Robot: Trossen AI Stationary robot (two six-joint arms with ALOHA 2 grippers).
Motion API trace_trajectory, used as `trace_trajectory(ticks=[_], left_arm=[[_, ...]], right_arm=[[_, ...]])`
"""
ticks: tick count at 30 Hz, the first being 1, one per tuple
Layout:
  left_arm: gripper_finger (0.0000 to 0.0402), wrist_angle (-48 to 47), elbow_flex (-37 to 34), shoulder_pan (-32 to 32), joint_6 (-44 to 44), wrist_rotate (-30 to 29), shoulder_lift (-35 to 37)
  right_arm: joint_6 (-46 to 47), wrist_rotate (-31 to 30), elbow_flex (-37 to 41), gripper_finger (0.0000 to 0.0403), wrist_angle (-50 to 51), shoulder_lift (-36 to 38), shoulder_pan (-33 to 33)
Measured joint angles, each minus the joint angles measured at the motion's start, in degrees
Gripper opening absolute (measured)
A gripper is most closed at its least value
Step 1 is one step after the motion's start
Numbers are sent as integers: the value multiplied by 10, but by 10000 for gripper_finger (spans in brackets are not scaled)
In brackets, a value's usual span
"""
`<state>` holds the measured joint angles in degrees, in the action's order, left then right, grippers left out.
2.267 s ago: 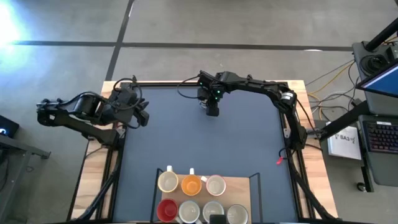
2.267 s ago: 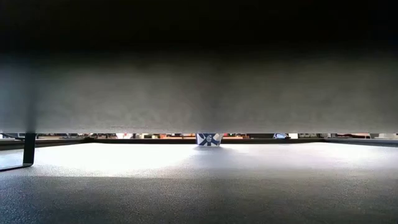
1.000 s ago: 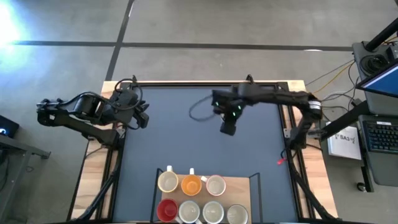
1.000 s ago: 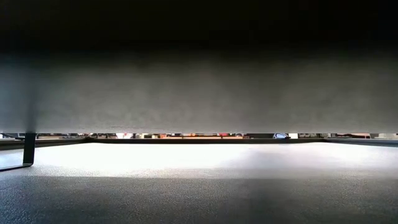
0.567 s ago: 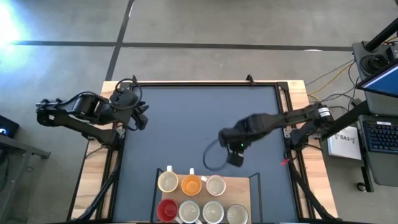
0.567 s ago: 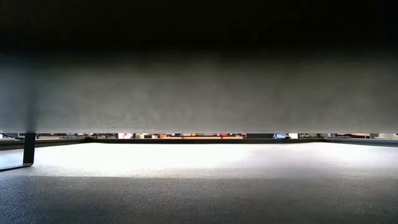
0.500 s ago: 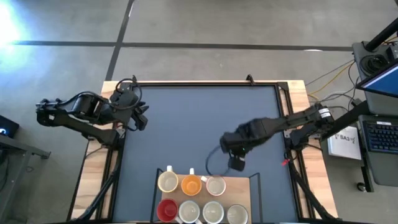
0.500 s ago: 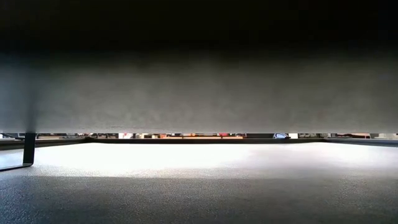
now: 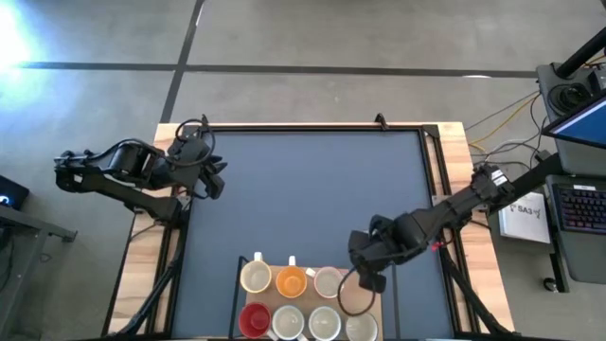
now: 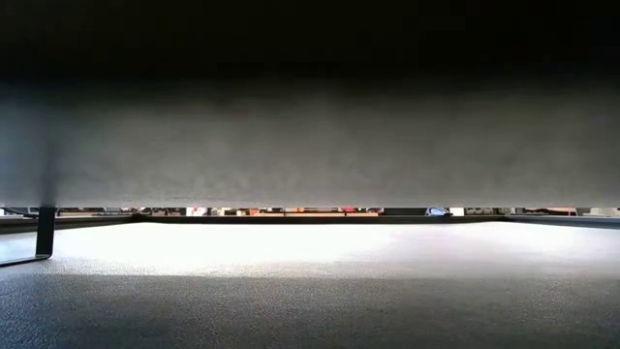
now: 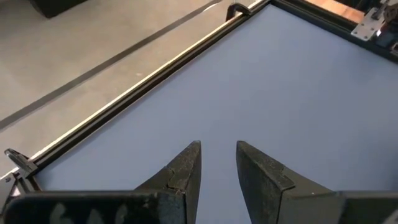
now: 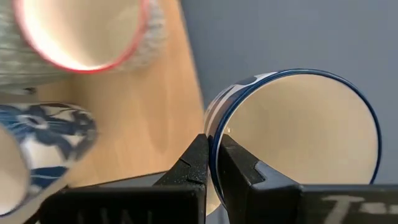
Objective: Place coffee mugs
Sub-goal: Put the blue mug on the shelf
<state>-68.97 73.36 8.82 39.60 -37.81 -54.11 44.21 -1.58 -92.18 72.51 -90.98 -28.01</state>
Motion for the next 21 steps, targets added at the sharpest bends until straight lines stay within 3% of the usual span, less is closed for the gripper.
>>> trace_trajectory(ticks=[21], left_arm=[[84,19,0,0,12,-2,-1]], right_arm=[[-9,-1,4,13,-76,-4,-65]])
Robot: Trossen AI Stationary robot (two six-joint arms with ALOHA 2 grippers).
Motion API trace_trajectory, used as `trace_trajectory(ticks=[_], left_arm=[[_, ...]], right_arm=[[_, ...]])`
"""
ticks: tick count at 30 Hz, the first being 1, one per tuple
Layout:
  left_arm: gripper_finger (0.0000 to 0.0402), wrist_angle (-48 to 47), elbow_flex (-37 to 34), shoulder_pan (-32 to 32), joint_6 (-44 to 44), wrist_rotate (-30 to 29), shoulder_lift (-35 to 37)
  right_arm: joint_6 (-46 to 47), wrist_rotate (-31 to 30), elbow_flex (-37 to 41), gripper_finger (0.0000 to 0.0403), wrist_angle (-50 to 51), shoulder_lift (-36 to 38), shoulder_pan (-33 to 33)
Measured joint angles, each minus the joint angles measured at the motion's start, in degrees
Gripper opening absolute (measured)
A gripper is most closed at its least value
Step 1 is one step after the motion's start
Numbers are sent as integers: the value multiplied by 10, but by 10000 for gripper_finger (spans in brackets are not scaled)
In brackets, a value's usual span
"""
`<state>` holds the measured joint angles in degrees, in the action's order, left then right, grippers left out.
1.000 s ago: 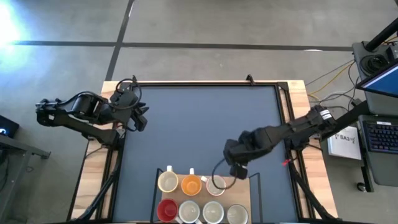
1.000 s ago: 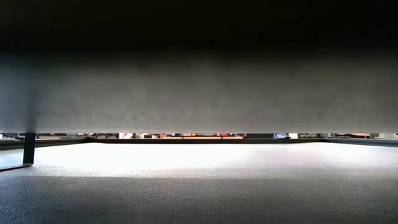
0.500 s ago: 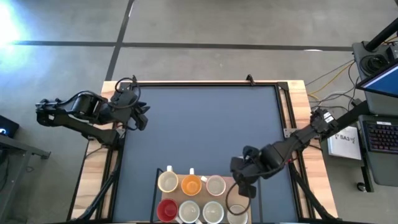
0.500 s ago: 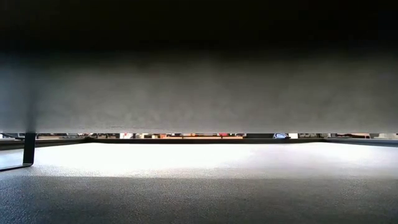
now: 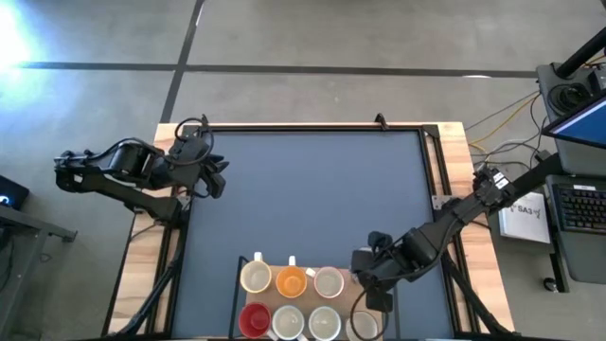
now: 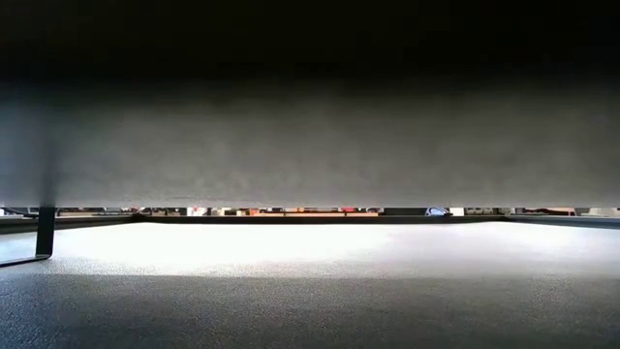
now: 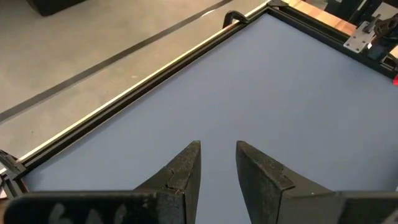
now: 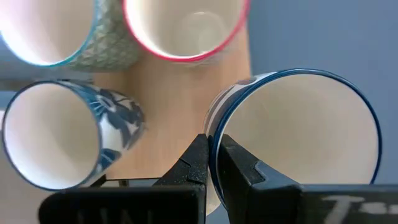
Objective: Place coffee mugs
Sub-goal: Put the blue mug on the shelf
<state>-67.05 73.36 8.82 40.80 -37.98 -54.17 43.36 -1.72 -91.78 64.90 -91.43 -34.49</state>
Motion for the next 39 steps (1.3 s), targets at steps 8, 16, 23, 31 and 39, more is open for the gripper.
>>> trace_trajectory(ticks=[8,16,23,31,39], left_arm=[[84,0,0,0,2,0,0],[84,0,0,0,2,0,0],[84,-3,0,0,2,0,0],[84,-5,0,0,2,0,0],[84,-9,0,0,2,1,0]], right_arm=[[-29,11,-1,13,-13,-43,-21],[-35,4,-26,13,-14,-71,-38],[-44,1,-30,13,-23,-74,-40],[-44,2,-29,13,-46,-74,-48],[-44,2,-26,13,-43,-74,-50]])
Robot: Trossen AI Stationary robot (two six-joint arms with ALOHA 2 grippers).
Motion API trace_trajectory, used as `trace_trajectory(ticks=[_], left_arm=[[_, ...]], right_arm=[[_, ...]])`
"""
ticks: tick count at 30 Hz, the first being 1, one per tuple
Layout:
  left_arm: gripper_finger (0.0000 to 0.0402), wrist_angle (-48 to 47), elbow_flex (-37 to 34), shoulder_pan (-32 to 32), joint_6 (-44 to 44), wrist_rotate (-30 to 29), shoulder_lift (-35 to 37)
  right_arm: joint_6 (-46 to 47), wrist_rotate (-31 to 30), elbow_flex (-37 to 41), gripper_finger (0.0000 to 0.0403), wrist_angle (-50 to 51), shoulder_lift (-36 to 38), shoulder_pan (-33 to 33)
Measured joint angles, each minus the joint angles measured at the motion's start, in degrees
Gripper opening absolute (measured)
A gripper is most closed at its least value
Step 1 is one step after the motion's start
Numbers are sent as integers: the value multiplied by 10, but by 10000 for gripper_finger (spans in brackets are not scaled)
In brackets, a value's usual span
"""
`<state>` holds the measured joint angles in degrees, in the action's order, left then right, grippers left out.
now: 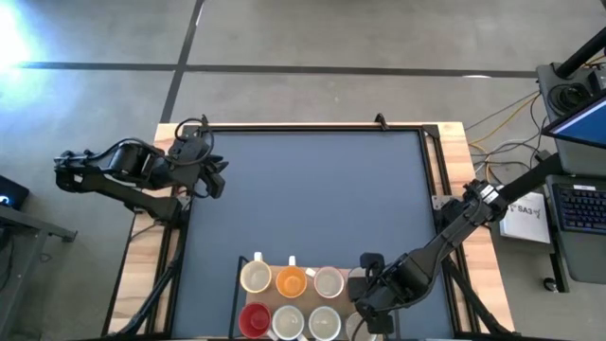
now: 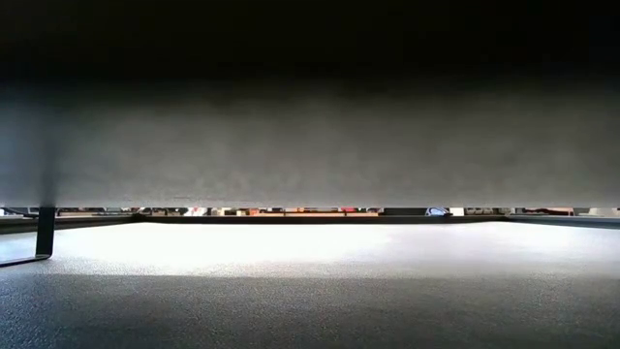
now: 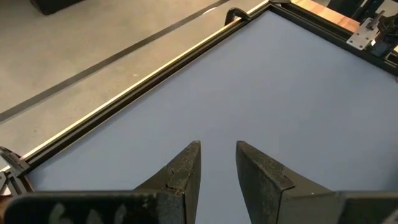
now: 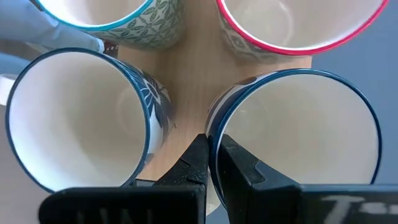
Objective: Place coffee mugs
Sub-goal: Put the blue mug on the shelf, then return to Home Position
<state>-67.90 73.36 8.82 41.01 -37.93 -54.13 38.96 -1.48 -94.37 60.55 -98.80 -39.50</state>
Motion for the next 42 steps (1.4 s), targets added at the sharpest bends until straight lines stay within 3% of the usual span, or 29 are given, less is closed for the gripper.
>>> trace_trajectory(ticks=[15,28,42], left_arm=[[84,2,0,0,2,0,-1],[84,1,0,0,5,1,-1],[84,0,0,0,4,1,-1]], right_arm=[[-9,29,0,14,2,1,-4],[-26,30,1,88,2,1,-4],[-30,29,-3,68,2,1,-4]])
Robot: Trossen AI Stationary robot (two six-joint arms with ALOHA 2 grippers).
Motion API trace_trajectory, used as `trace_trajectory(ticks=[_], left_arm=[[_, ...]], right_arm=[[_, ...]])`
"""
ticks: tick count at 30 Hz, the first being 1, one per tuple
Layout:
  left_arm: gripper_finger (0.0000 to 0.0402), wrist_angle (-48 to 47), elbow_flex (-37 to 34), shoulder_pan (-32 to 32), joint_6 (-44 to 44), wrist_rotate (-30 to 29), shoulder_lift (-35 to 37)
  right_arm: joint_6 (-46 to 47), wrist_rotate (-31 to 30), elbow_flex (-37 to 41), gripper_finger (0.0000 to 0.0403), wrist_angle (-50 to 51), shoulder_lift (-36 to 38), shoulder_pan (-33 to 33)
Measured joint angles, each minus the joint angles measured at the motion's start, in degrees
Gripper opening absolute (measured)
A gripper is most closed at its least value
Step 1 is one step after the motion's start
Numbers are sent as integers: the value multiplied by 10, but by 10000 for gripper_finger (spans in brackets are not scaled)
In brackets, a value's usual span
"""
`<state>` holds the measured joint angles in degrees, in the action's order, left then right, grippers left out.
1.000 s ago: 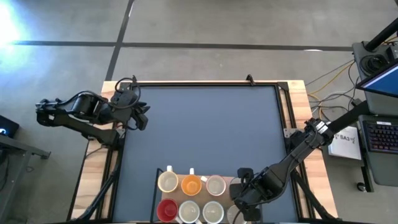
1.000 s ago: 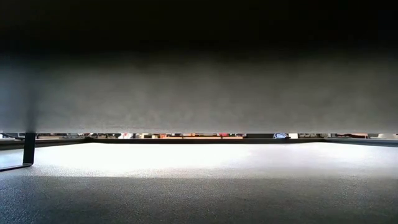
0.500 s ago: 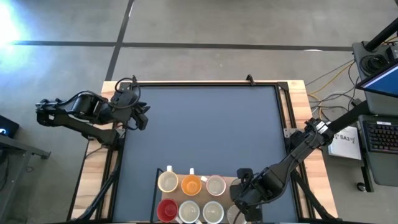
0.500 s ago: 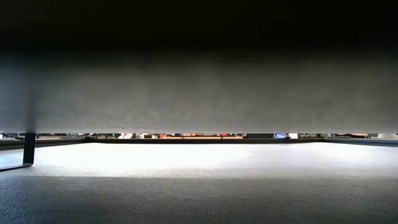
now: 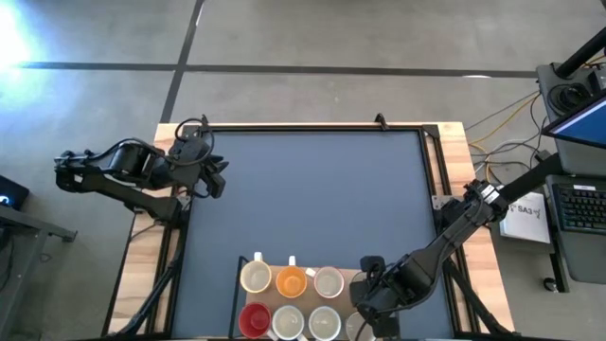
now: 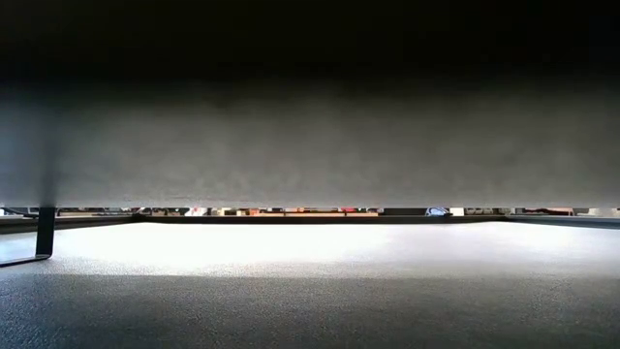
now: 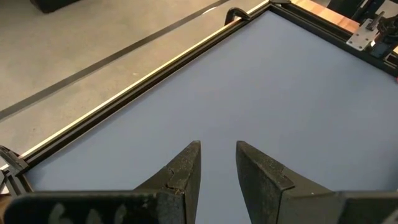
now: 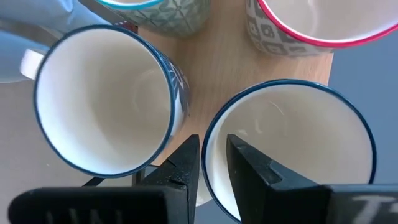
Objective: Place coffee mugs
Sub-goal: Return to Home Position
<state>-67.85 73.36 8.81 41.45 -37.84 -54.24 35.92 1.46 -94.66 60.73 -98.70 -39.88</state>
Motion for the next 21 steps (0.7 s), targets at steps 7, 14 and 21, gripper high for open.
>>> trace_trajectory(ticks=[7,14,21], left_arm=[[84,2,0,0,0,0,0],[84,2,0,0,11,0,0],[84,1,0,0,13,0,0]], right_arm=[[-11,-1,-14,75,6,1,0],[-23,-2,-17,68,22,11,0],[-44,-29,-17,73,39,26,3]])
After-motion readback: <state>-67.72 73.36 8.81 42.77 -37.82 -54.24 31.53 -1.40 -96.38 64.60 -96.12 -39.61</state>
